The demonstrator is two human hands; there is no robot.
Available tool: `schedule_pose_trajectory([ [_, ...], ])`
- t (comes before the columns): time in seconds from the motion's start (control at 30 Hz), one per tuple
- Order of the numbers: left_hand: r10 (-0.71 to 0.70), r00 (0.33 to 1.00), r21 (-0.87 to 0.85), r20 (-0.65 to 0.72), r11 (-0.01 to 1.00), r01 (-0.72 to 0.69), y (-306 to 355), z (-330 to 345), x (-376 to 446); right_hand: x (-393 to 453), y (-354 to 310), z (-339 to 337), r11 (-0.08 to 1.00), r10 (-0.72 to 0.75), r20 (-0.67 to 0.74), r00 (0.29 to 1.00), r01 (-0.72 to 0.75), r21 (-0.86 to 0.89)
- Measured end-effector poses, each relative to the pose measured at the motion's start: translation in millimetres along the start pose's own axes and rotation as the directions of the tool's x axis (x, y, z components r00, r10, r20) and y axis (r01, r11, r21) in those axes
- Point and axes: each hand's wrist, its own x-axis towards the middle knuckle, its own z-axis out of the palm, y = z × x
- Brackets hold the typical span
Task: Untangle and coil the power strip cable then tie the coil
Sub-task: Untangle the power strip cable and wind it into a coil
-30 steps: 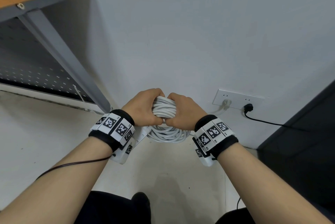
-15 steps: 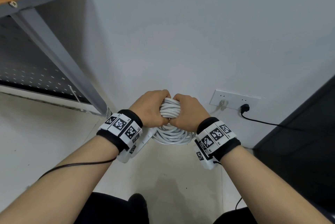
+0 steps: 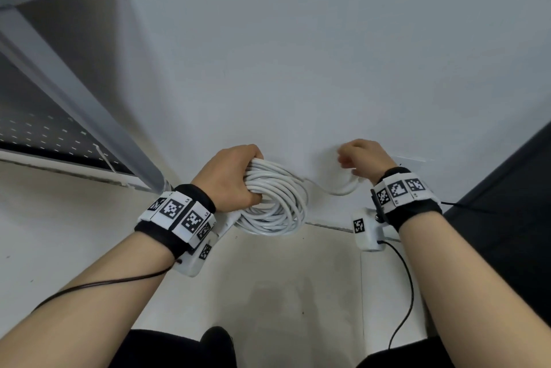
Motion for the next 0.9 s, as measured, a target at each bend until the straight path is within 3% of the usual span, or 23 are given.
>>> schedule_pose_trajectory([
  [0.17,0.004,0.999,-0.002,-0.038,1.0,-0.004,-1.8,1.6,6.6,26.8,30.7,3.1,0.977,0.214,-0.126,0.969,-0.213,0.021],
  [0.4,-0.007,0.994,-0.033,-0.108,0.999,0.004,2.0,7.0,19.5,40.7,50.1,6.9,0.946,0.322,-0.205,0.924,-0.324,0.024],
  [0.57,-0.046,0.986,-0.042,-0.161,0.998,0.04,2.2,15.0,27.8,47.8,59.3,4.9,0.933,0.335,-0.274,0.901,-0.357,-0.034],
  [0.73,-0.057,0.984,-0.029,-0.166,0.998,0.052,0.4,19.4,34.4,58.1,76.1,5.2,0.925,0.377,-0.327,0.867,-0.37,0.086],
  [0.9,-0.067,0.985,-0.021,-0.156,0.998,0.064,-0.3,19.2,34.3,59.7,85.9,5.8,0.949,0.313,-0.382,0.87,-0.304,0.085],
])
